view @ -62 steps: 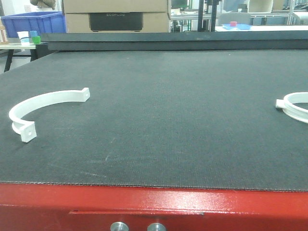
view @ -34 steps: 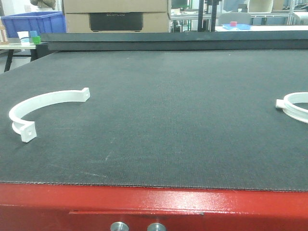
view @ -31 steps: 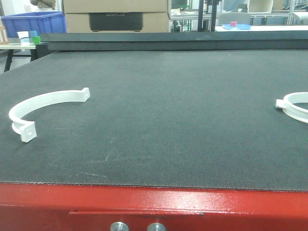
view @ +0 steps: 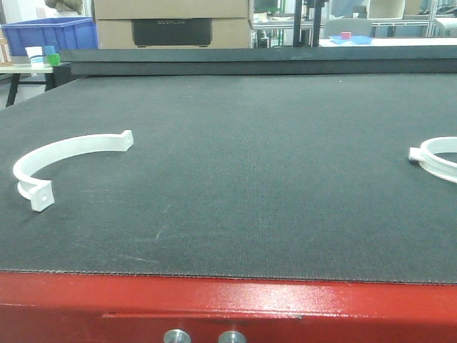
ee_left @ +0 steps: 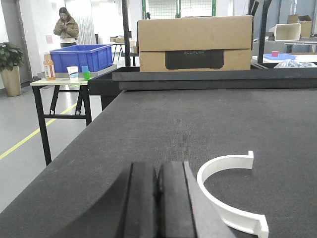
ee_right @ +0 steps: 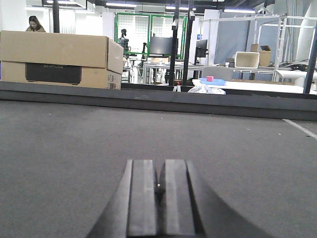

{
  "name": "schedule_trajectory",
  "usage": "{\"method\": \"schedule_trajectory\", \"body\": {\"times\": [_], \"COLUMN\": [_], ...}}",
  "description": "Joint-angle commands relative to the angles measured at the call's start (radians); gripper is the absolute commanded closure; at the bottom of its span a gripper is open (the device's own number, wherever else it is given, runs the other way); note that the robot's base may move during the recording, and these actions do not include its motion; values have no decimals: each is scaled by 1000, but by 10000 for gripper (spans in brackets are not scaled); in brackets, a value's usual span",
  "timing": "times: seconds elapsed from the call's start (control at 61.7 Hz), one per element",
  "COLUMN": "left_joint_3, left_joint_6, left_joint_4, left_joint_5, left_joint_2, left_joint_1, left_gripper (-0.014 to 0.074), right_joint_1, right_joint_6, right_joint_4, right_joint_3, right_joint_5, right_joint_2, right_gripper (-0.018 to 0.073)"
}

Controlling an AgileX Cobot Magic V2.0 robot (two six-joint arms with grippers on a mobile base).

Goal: Grab PVC pipe and place in blue bin

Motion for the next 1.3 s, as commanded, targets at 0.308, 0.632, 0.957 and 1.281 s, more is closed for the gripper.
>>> {"method": "schedule_trajectory", "body": {"times": [0.308, 0.632, 0.957, 1.281], "left_joint_3": [-2, -16, -124, -270], "left_joint_6": [-2, -2, -2, -2], "left_joint_4": [-10, -23, -23, -35], "left_joint_5": [-46, -102, 54, 226], "left_joint_2": [-6, -6, -6, 20], "left_joint_1": [-3, -3, -3, -3], "left_gripper": [707, 707, 707, 707], "right_joint_1": [1, 3, 3, 3], "right_joint_6": [-1, -1, -1, -1], "right_joint_4": [1, 135, 155, 177], "right_joint_3": [0, -47, -223, -374], "right_joint_5": [-47, -61, 144, 256], "right_joint_2": [-1, -1, 1, 212], "right_gripper": [728, 728, 728, 728]}}
